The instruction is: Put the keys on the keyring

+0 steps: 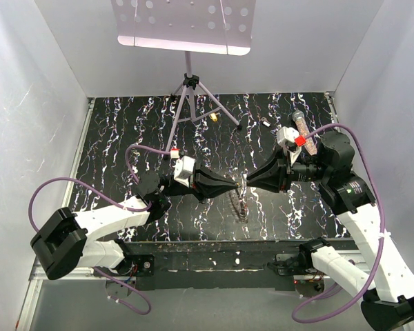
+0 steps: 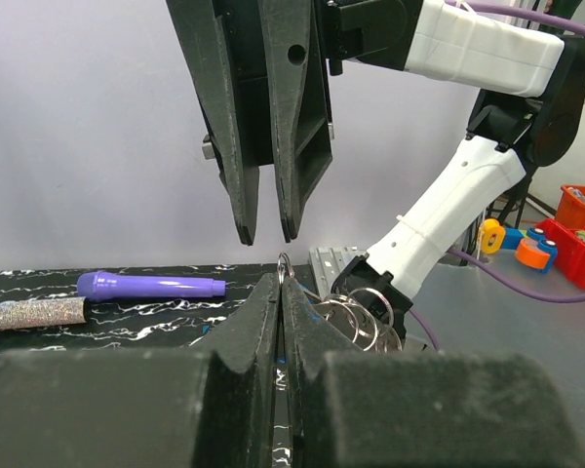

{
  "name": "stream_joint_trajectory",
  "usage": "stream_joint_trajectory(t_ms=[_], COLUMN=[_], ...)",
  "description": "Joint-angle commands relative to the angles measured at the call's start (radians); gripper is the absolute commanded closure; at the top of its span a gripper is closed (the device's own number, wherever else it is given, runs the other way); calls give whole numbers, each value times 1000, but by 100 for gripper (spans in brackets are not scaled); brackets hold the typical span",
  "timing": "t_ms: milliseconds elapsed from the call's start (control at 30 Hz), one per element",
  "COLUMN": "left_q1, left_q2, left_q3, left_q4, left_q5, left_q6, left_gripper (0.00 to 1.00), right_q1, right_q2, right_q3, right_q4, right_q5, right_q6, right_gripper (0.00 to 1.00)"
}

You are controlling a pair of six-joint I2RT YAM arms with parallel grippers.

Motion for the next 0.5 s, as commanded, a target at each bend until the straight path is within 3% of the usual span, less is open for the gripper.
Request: stream_joint_trajectory(t_ms=[0, 467], left_q1=[7, 7], left_q2=[-34, -13], left_q3=[-7, -1], left_q4=[35, 94], left_q5=[-23, -35], left_q6=[12, -29], left_gripper=[100, 100], right_q1=[16, 42], right_q2=[-2, 15], right_q3=[-7, -8], right_q4=[37, 43], right_q5=[-8, 23], right_q6=[20, 28], right_gripper=[72, 73])
